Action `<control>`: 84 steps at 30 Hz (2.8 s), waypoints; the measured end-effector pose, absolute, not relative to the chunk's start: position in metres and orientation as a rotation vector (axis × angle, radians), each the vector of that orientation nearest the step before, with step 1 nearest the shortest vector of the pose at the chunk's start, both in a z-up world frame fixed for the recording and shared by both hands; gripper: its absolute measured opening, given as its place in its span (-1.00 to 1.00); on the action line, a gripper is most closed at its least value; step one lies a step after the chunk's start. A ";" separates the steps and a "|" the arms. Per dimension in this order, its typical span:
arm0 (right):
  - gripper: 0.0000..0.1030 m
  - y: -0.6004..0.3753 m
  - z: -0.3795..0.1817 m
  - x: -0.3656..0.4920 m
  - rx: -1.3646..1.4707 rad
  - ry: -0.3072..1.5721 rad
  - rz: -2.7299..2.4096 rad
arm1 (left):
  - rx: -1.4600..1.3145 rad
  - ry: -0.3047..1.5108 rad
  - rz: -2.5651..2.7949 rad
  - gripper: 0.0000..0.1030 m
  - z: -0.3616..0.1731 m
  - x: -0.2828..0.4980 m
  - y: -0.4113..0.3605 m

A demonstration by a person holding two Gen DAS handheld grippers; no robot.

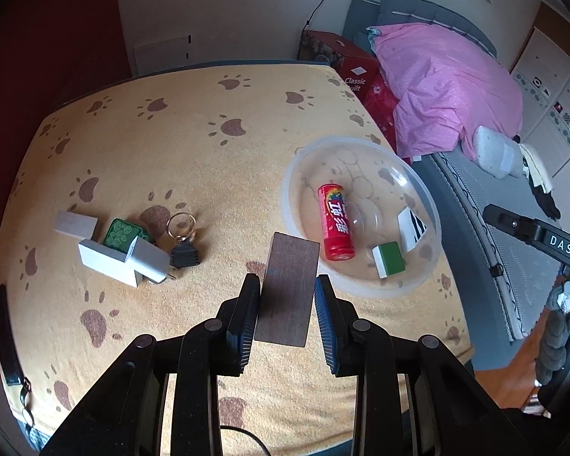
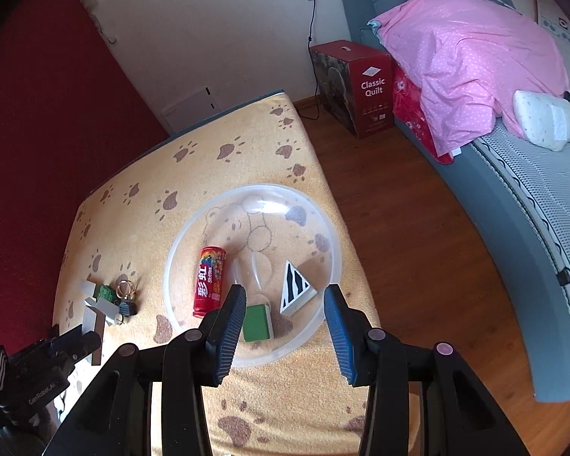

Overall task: Organize rigid objects
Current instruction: 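Carry both blocks to the clear bowl and release them inside, then move both grippers back toward the white foam bar and charger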

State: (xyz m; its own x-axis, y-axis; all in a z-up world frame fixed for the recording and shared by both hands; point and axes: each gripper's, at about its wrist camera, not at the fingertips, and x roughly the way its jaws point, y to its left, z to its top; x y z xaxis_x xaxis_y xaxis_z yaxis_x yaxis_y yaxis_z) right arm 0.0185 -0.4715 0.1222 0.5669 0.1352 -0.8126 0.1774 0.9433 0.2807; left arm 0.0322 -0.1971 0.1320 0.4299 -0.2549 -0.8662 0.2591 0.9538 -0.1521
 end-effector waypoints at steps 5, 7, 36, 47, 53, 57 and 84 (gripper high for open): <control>-0.11 -0.474 0.122 0.013 0.354 0.973 -0.032 | 0.018 1.098 -0.378 -0.41 0.126 0.034 -0.213; -0.11 -0.475 0.122 0.009 0.352 0.967 -0.033 | 0.030 1.105 -0.413 -0.41 0.121 0.036 -0.224; -0.11 -0.452 0.095 0.018 0.329 1.064 0.032 | 0.025 1.218 -0.451 -0.18 0.069 0.068 -0.252; -0.11 -0.393 0.083 0.039 0.282 1.122 0.155 | -0.093 1.217 -0.243 0.15 0.071 0.072 -0.165; -0.07 -0.364 0.079 0.045 0.258 1.144 0.205 | -0.159 1.221 -0.163 0.16 0.072 0.071 -0.121; -0.07 -0.346 0.076 0.046 0.251 1.160 0.226 | -0.197 1.226 -0.114 0.21 0.070 0.070 -0.093; 0.09 -0.291 0.068 0.040 0.233 1.223 0.192 | -0.170 1.240 -0.216 0.58 0.039 0.093 -0.020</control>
